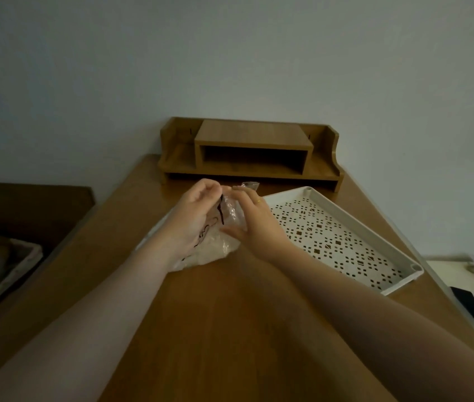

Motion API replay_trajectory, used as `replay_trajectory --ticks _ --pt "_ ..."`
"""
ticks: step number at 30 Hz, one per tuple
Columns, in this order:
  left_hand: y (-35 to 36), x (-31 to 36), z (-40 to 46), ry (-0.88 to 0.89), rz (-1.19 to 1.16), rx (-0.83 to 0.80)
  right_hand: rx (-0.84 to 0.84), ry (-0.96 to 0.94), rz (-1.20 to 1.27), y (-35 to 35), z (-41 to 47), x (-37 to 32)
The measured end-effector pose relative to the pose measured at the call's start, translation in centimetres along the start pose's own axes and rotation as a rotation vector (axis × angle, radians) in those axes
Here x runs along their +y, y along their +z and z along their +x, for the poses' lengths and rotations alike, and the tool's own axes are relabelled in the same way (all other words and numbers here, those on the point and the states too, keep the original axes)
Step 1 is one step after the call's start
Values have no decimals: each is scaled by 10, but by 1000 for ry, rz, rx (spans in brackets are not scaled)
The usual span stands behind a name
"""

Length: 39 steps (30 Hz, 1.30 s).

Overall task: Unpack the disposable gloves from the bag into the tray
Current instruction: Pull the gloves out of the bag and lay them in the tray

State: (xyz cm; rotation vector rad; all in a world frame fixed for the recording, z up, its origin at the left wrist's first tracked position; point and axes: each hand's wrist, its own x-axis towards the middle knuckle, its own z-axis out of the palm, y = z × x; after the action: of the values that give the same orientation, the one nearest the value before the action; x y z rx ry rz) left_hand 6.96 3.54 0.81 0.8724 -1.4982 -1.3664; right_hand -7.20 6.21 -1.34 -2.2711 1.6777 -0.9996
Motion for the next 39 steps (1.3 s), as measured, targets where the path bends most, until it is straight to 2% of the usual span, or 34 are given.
replay_trajectory --ticks 4,5,7,8,9,11,13,16,17,19,23,24,26,28,30,32,34,36,39 --pt "5 2 -15 -57 192 -73 22 75 -123 3 14 -6" --pt "4 -1 -21 -43 397 -106 16 113 -133 5 15 -8" --pt "1 -12 -31 66 1029 -102 36 187 -83 6 16 -13" --pt "-4 -19 -32 151 1270 -32 44 218 -36 5 18 -17" --pt "-10 -21 -31 200 1382 48 37 246 9 4 21 -21" --pt "-18 -14 -27 284 1352 134 10 322 148 -5 27 -33" --pt "-20 7 -22 327 1299 174 -32 462 421 -22 36 -47" --pt "-17 49 -14 432 1341 198 -105 682 859 -56 49 -64" --pt "-15 61 -10 465 1362 189 -129 744 961 -66 54 -65" --pt "-13 79 3 415 1385 91 -192 860 1026 -80 60 -60" --pt "-4 72 40 74 1381 -344 -367 1024 853 -62 50 -18" --pt "0 59 47 10 1425 -411 -394 1065 777 -51 44 -7" --pt "8 28 53 5 1609 -416 -388 1127 597 -33 33 8" --pt "15 0 50 84 1734 -317 -282 1151 504 -23 24 20" --pt "25 -14 42 140 1587 -259 -258 1035 400 -18 21 29" --pt "38 -20 31 134 1396 -310 -285 845 143 -18 22 32" --pt "46 -27 21 68 1330 -361 -268 700 -39 -18 22 34" --pt "45 -36 17 19 1370 -397 -369 601 -155 -20 19 36" --pt "41 -51 13 78 1564 -447 -486 511 -102 -16 9 41"
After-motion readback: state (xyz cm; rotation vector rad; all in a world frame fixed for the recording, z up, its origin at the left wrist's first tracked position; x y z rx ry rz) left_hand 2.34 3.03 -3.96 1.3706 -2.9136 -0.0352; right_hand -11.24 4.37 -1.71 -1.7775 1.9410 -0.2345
